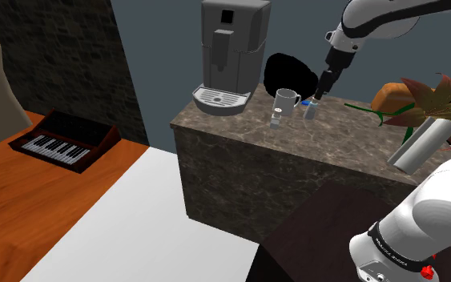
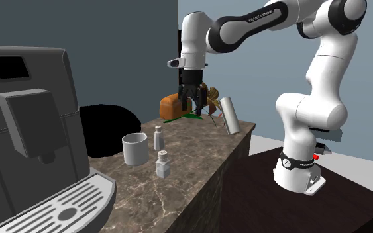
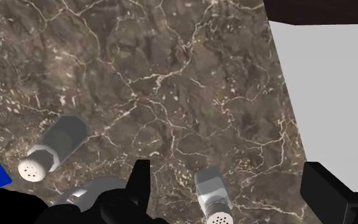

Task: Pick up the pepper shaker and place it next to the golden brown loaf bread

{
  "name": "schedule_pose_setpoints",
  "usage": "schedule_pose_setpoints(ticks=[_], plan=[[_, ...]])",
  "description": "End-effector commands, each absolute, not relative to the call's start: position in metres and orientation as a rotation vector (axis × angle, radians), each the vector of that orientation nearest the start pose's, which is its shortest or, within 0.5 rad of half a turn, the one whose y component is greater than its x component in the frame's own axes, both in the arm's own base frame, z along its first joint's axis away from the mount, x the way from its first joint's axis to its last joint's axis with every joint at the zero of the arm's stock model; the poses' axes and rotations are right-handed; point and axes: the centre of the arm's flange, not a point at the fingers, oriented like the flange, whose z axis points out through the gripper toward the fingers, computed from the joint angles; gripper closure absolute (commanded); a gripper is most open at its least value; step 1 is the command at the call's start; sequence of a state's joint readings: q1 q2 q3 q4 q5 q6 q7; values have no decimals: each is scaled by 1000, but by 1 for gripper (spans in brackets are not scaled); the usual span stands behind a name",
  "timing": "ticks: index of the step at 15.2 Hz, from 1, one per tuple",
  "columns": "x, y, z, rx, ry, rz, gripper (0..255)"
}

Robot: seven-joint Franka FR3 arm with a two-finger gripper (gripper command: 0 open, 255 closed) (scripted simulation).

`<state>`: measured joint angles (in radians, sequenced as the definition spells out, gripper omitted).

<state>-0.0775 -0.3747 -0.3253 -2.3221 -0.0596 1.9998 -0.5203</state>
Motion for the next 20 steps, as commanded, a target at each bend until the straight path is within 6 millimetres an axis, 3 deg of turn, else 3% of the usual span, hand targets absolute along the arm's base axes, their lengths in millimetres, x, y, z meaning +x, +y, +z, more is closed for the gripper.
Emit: schedule_pose_setpoints(ticks=[1,14,20], plan=[[414,-207,468,-3089,-252,-97,0],[479,-346,391,-3078,-267,-125,0],[484,-351,361,-3078,-268,-126,0]])
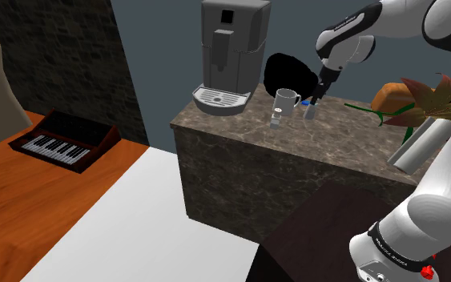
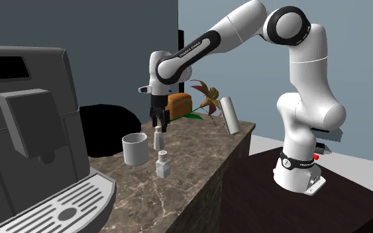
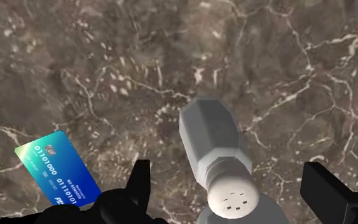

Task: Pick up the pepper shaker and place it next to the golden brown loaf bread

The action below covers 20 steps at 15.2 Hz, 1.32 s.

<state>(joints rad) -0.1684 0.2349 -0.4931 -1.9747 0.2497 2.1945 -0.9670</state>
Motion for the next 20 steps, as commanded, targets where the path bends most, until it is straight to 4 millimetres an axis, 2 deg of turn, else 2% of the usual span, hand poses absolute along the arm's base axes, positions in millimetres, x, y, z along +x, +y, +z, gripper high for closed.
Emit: schedule_pose_setpoints(ticks=[1,3,10,11,20], plan=[[484,-351,356,-3078,-268,-126,0],[485,-350,347,-3078,-268,-126,0],[485,-350,347,-3078,-268,-126,0],[485,-350,347,-3078,-268,-126,255],[485,-350,347,-3078,-268,-126,255]])
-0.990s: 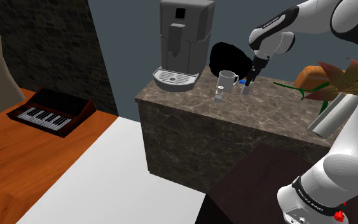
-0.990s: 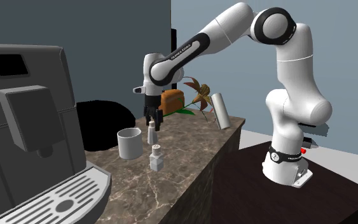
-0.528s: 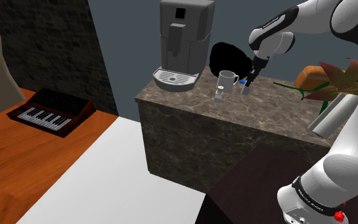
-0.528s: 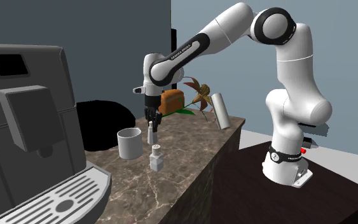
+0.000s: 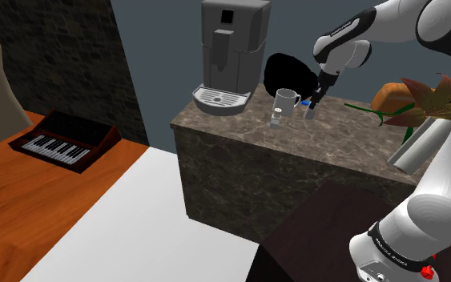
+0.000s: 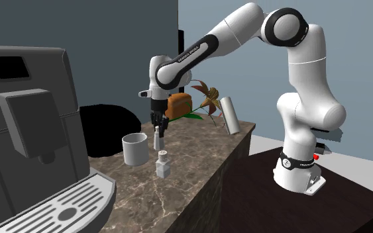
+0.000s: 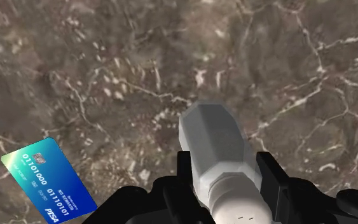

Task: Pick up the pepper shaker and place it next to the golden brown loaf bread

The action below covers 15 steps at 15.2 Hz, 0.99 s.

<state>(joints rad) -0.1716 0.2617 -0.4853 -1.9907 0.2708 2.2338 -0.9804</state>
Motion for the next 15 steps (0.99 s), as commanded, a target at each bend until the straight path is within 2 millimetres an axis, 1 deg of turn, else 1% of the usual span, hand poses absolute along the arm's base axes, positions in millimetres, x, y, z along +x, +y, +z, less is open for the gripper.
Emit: schedule_pose_setpoints(ticks=[1,15], plan=[[485,-350,353,-3078,-268,-126,255],[485,-350,426,-3078,-268,-126,255]])
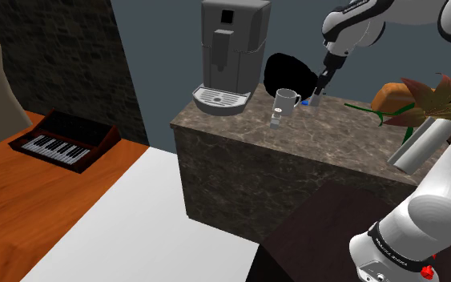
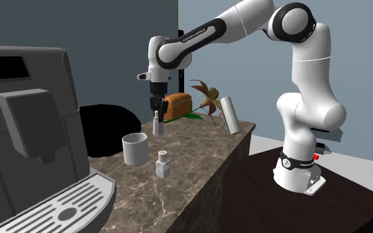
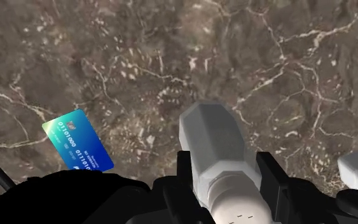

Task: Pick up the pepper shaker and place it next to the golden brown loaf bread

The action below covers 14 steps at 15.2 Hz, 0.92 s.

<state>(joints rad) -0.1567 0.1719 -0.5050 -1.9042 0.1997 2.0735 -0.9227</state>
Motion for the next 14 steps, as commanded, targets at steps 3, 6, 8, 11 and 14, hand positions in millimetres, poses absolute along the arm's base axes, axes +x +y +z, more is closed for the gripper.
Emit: schedule_pose_setpoints(ticks=[3,6,8,11,14], plan=[[485,-350,442,-3078,-268,-126,255],[485,-350,458,-3078,-268,-126,255],[485,-350,469,-3078,-268,-126,255],[485,-350,485,-3078,-268,-126,255],[485,-350,500,-3078,-268,-126,255]])
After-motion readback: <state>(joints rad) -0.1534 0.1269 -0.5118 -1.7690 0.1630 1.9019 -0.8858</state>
